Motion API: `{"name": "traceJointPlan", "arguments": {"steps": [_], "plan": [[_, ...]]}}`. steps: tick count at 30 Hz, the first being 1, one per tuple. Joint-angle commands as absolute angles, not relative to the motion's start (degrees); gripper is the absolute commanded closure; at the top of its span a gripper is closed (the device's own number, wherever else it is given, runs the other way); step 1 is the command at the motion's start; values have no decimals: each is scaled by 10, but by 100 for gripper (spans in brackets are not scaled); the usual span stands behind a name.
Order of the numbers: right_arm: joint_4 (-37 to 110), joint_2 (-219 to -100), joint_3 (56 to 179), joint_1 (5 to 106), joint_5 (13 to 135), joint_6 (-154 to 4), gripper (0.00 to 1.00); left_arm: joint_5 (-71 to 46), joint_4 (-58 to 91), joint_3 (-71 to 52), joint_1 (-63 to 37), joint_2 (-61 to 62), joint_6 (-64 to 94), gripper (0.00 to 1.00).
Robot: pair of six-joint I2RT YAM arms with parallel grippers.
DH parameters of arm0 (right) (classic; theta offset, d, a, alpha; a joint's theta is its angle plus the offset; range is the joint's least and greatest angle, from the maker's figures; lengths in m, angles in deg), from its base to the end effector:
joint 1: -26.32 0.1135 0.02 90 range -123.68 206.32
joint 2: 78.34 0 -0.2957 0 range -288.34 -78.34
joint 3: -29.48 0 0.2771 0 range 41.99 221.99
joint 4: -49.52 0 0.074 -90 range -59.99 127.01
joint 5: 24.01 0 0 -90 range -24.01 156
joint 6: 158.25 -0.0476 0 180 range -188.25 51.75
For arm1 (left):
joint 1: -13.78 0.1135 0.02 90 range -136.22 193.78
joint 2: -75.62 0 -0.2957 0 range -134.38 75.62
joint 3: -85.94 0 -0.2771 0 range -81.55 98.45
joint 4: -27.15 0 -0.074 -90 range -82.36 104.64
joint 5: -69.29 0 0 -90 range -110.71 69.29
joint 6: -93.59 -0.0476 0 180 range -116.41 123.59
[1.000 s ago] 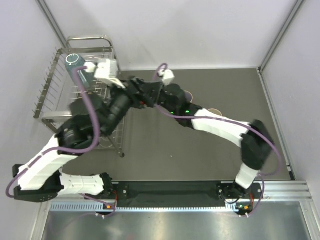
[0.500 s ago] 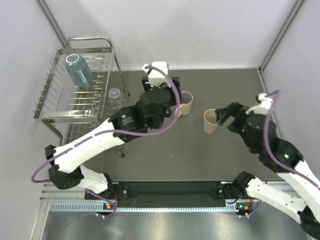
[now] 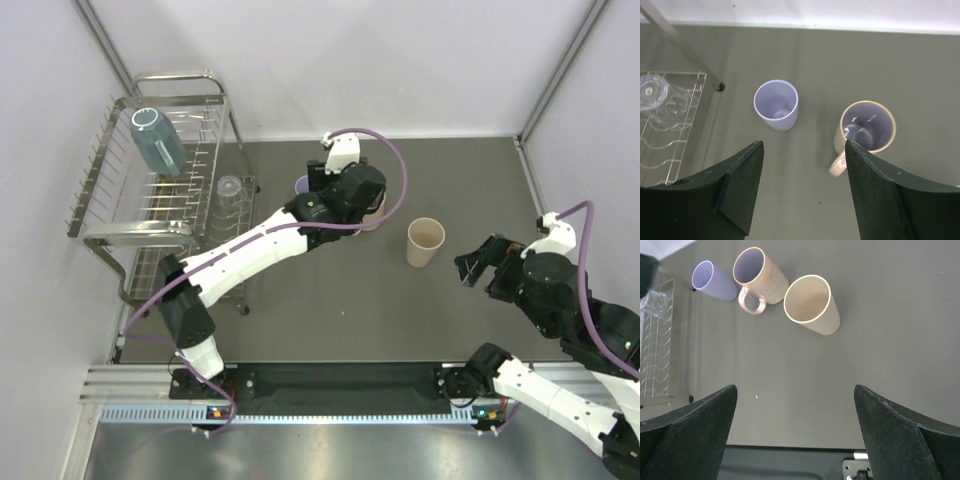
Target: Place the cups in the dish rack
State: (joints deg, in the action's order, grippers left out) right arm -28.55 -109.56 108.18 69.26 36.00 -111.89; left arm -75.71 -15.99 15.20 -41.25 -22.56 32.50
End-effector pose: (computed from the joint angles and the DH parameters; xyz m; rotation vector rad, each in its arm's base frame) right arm 0.0554 0.0191 0.4124 0.3221 2.0249 0.3977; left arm 0.2726 -0.3217 0.4057 -0.0990 1.8777 0.0304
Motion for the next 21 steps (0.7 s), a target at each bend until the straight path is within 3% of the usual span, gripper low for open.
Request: {"name": "traceJointPlan", "arguments": {"steps": [1,8,21], "plan": [[-317,-1095,1106,691,374,-1123,0,-821,-184,179,-415,-248,378,28],[-321,-1091,1096,691,394,-1128,0,-873,-200,190,-413,-288,389,26],[-337,-1064,1092,691,411,-1123,0,-862,-212,236,-400,-371,430,27]]}}
